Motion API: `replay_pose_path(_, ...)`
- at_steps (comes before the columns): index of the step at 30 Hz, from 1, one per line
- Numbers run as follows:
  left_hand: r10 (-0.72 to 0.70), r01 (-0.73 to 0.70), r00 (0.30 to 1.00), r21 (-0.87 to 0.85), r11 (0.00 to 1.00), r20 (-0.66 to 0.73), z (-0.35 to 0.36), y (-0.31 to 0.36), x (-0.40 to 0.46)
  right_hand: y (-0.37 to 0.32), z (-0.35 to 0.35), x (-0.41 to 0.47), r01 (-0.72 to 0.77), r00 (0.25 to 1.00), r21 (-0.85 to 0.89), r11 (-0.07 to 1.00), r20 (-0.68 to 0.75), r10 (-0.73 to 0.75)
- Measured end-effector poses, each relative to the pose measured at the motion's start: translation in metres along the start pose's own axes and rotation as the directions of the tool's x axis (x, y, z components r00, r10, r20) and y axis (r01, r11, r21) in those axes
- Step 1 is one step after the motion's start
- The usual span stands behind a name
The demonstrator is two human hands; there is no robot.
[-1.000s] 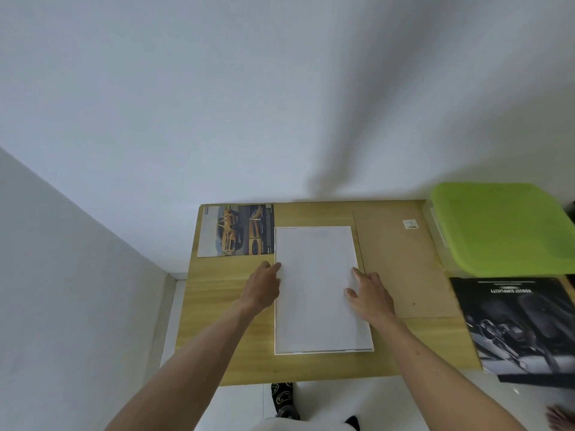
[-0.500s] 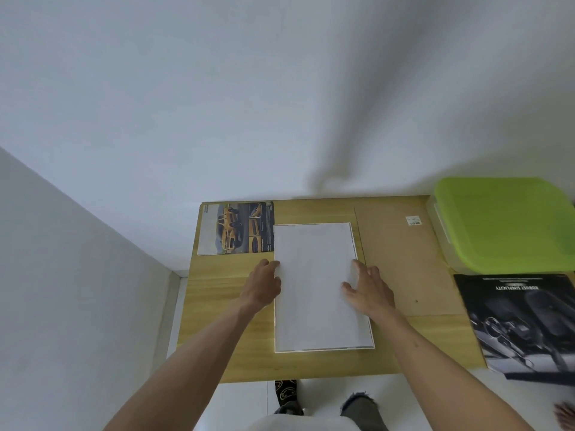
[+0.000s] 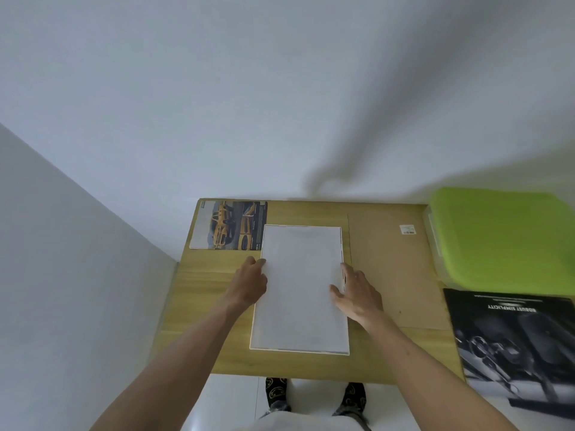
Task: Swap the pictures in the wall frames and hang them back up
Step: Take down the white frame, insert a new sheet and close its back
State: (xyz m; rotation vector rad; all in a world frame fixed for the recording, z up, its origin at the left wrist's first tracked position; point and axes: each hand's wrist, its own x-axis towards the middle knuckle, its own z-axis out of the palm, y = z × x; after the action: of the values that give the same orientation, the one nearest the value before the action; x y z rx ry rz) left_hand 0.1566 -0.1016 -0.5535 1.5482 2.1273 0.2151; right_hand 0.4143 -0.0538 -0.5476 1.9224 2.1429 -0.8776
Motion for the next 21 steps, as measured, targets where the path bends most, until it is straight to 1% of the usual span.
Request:
replay_pose_path(3, 0.008, 0.005, 0.99, 0.087, 0.996, -0.139, 0.005, 0.017, -0.006, 0.02, -0.016, -0.001, 0.038, 0.998, 0.065, 0.997, -0.057, -0.034)
replay_pose_path(6, 0.056, -0.041, 0.977, 0.077, 0.996, -0.205, 0.014, 0.054, -0.008, 0.05, -0.034, 0.001, 0.036, 0.99, 0.067, 0.997, -0.137, -0.027)
replay_pose_path(8, 0.098, -0.093, 0.978, 0.033, 0.995, -0.185, 0.025, 0.088, -0.01, 0.074, -0.044, 0.0, -0.01, 0.985, 0.052, 0.999, -0.174, 0.018)
replay_pose_path(11, 0.119, -0.126, 0.989, -0.069, 0.99, -0.092, 0.048, 0.142, -0.013, 0.112, -0.056, -0.002, -0.108, 0.974, 0.02, 0.994, -0.199, 0.11)
replay_pose_path(13, 0.082, -0.081, 0.997, -0.149, 0.986, 0.002, 0.064, 0.174, -0.014, 0.132, -0.059, -0.005, -0.182, 0.964, 0.007, 0.983, -0.193, 0.18)
replay_pose_path(16, -0.033, 0.062, 0.99, -0.222, 0.973, 0.134, 0.085, 0.211, -0.017, 0.152, -0.062, -0.008, -0.251, 0.955, -0.016, 0.968, -0.167, 0.245)
replay_pose_path(18, -0.119, 0.158, 0.978, -0.235, 0.959, 0.172, 0.094, 0.228, -0.018, 0.159, -0.062, -0.009, -0.258, 0.955, 0.018, 0.966, -0.143, 0.258)
replay_pose_path(21, -0.229, 0.271, 0.958, -0.284, 0.92, 0.175, 0.099, 0.243, -0.016, 0.163, -0.06, -0.007, -0.26, 0.955, 0.119, 0.958, -0.114, 0.273)
